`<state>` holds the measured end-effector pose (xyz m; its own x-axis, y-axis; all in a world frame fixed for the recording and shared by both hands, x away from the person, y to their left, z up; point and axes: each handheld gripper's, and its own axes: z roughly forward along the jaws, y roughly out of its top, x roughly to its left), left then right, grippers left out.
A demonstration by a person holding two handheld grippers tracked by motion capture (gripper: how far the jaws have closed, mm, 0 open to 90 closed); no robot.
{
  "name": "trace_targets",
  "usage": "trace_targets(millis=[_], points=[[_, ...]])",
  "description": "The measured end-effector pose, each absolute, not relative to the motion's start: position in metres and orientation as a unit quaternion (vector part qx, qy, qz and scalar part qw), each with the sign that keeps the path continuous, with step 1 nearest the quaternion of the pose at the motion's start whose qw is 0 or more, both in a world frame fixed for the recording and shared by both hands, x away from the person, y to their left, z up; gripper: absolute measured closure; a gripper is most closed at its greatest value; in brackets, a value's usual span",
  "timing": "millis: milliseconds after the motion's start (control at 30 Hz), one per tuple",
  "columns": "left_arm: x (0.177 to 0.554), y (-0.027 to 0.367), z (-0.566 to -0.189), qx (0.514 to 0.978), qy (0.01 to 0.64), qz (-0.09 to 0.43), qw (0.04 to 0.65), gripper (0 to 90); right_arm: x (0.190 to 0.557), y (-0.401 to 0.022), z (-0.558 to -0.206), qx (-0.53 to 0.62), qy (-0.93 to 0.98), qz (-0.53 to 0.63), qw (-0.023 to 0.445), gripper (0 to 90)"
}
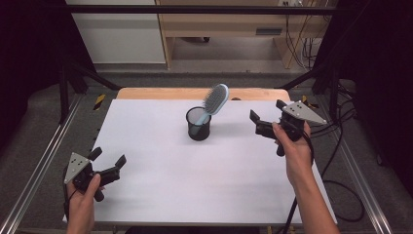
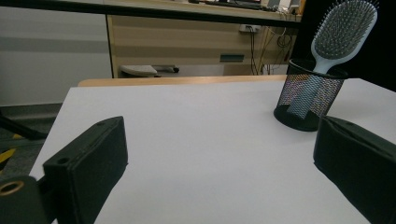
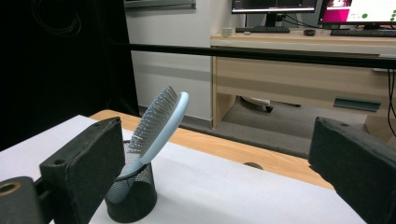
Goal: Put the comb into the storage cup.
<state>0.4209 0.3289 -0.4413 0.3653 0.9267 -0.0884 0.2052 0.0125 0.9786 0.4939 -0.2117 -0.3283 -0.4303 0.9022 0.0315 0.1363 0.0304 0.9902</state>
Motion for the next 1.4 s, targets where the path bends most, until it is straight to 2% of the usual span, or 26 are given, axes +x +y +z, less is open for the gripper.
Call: trace_targets(millis=[367,1133,1400], points=[[0.419,0.339,-0.439,0.616,0.455,0.335,0.549,2.9,0.483,-0.229,-0.332,0.413,0.622,0.566,0.350,3.3],[0.415,0.328,-0.432,0.633,0.429,0.327,0.555,2.6,0.467,-0.246,-0.336,0.417,0.629,0.561,0.340,5.6],[0.410,0.328,-0.434,0.634,0.430,0.325,0.555,2.6,0.460,-0.251,-0.342,0.420,0.632,0.545,0.357,3.7]])
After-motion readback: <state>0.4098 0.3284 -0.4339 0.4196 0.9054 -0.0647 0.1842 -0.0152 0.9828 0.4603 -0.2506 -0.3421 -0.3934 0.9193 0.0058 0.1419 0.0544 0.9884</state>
